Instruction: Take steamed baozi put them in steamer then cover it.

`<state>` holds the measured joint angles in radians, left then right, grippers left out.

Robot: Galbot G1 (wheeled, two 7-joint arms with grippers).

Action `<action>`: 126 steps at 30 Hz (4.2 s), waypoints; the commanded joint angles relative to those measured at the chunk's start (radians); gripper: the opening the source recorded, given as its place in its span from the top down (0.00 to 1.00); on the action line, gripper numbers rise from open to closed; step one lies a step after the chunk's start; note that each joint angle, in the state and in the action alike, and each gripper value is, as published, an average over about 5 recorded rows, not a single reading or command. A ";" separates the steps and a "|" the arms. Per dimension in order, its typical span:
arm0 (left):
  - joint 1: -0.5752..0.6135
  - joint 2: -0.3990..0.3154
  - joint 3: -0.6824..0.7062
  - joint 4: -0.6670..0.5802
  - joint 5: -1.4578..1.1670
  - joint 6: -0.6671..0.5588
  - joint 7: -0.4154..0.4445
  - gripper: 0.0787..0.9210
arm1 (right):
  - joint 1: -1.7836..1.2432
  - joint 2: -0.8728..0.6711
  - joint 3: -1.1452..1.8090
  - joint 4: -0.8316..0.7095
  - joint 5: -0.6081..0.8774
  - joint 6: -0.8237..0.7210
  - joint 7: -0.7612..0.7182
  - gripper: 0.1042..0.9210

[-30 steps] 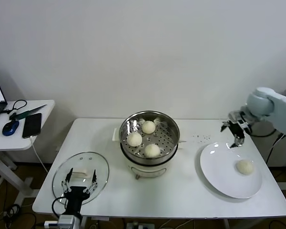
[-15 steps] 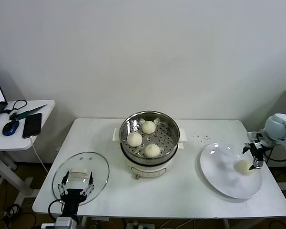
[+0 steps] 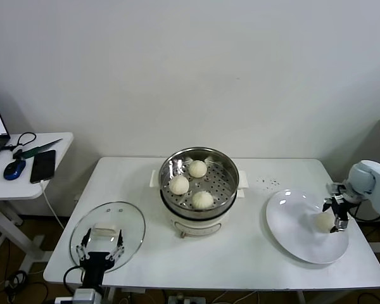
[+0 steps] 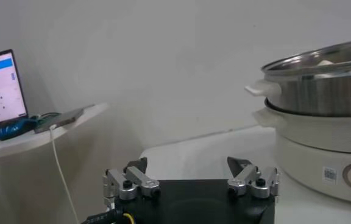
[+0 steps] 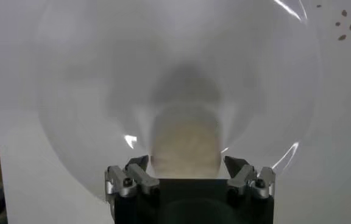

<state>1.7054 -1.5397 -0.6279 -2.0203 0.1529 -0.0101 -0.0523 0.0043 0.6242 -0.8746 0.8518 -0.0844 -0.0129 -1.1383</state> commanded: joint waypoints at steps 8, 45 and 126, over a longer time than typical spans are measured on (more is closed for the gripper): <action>0.003 -0.002 0.001 -0.001 0.002 0.000 -0.001 0.12 | -0.005 0.017 0.004 -0.039 -0.002 0.036 -0.010 0.24; -0.020 0.011 0.062 -0.019 -0.026 -0.029 0.010 0.12 | 0.902 0.627 -0.904 0.196 0.977 -0.235 0.068 0.29; -0.024 0.011 0.031 -0.026 0.020 -0.019 0.005 0.12 | -0.028 -0.139 0.122 0.682 0.843 0.151 0.845 0.12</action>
<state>1.6796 -1.5194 -0.5950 -2.0437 0.1592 -0.0330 -0.0456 0.5380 0.7850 -1.3407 1.3387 0.8009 -0.0184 -0.6157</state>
